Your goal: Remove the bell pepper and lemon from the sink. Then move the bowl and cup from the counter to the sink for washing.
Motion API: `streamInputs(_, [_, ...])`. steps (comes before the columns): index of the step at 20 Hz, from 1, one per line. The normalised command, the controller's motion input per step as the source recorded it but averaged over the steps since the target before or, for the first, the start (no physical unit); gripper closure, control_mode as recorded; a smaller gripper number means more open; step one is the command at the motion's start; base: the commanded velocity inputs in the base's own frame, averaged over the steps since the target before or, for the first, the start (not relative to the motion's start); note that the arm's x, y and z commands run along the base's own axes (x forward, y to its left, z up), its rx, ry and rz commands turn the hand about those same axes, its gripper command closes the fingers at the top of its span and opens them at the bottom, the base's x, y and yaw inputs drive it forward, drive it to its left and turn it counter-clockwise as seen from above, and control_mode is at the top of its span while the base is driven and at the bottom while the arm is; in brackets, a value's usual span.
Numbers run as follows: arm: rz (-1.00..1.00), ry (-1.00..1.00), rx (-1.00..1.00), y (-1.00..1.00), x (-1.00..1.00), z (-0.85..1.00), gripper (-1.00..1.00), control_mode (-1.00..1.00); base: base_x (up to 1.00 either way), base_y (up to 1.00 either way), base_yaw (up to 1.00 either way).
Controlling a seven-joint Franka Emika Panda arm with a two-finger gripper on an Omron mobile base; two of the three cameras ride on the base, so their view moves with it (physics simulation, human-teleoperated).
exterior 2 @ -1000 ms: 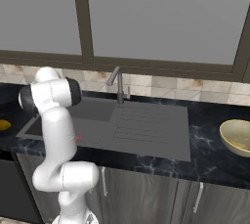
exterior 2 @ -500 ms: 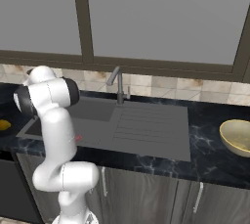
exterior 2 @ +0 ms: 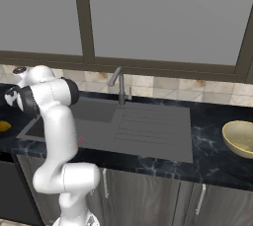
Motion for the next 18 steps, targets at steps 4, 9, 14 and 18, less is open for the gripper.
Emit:
streamInputs(4, [0.0, 0.04, -0.03, 0.41, -0.01, 0.12, 1.0, -1.0, 0.0, 0.0, 0.0])
streamInputs(9, [0.0, 0.09, -0.05, 0.34, -0.06, 0.04, 1.0, -1.0, 0.0, 0.0, 0.0])
streamInputs(14, [0.0, 0.02, -0.07, 0.24, -0.08, -0.05, 1.0, -1.0, 0.0, 0.0, 0.0])
streamInputs(18, [0.0, 0.01, -0.07, 0.18, 0.0, -0.16, 1.0, -1.0, 0.0, 0.0, 0.0])
